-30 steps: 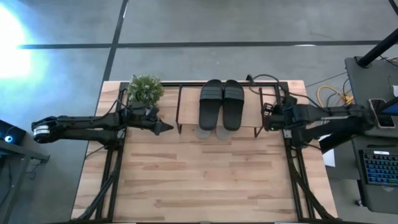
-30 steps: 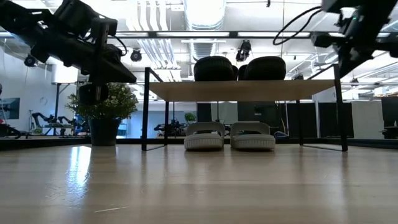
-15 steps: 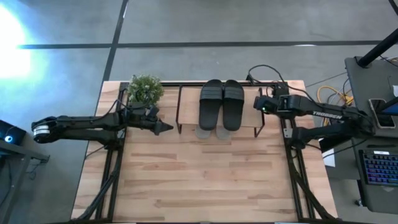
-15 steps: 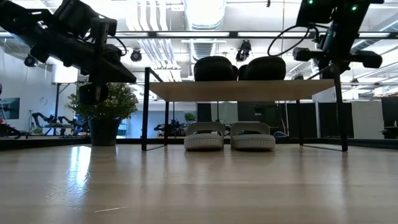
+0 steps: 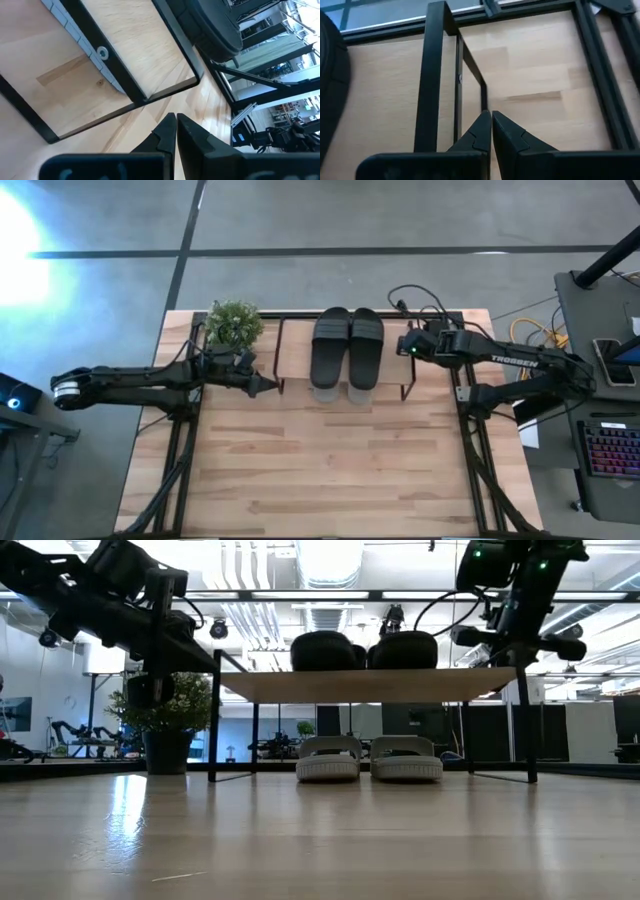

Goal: Pick and place slides into the shelf
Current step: Adjust the shelf, then return to Home Position

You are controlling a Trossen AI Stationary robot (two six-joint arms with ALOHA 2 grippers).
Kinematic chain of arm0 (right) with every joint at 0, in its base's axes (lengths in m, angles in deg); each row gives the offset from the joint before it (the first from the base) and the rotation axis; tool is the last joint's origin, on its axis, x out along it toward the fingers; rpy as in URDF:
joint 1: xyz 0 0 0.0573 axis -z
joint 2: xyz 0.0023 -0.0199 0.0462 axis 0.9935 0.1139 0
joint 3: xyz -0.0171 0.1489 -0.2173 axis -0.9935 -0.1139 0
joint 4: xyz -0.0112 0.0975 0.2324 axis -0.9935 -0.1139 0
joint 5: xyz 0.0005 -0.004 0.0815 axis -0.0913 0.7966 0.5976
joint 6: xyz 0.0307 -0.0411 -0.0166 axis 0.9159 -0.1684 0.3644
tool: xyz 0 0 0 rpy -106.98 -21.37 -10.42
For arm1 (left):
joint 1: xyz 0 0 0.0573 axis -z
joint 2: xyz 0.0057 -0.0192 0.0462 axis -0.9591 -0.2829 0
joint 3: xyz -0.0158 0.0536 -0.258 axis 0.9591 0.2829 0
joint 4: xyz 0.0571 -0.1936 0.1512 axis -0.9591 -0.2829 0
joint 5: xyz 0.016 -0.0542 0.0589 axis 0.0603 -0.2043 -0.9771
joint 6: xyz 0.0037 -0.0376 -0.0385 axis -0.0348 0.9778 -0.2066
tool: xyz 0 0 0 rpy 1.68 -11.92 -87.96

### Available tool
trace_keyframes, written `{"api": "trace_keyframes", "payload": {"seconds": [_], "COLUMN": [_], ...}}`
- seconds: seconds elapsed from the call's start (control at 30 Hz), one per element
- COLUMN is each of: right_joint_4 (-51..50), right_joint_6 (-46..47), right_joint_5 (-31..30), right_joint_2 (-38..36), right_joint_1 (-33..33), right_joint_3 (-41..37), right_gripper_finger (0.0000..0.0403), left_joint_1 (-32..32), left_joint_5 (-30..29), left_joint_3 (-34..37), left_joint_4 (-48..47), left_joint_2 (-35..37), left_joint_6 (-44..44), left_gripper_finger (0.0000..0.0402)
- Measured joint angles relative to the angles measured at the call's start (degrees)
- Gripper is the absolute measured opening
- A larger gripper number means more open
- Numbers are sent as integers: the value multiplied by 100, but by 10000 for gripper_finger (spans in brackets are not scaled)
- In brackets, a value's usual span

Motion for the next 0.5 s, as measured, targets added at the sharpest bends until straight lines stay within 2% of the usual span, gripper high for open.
{"api": "trace_keyframes", "payload": {"seconds": [0.1, 0.3, 0.4, 0.5], "right_joint_4": [-394, -2326, -2632, -2328], "right_joint_6": [215, 1005, 669, 125], "right_joint_5": [-354, -1634, -1621, -1126], "right_joint_2": [-81, -418, -489, -490], "right_joint_1": [-68, -560, -908, -1469], "right_joint_3": [120, 1048, 1515, 1808], "right_gripper_finger": [9, 9, 9, 9], "left_joint_1": [2, 96, 390, 959], "left_joint_5": [0, -25, 35, 77], "left_joint_3": [0, -111, -327, -700], "left_joint_4": [-4, -19, -34, -73], "left_joint_2": [24, 249, 468, 602], "left_joint_6": [-2, -437, -726, -1059], "left_gripper_finger": [0, 0, 0, 0]}}
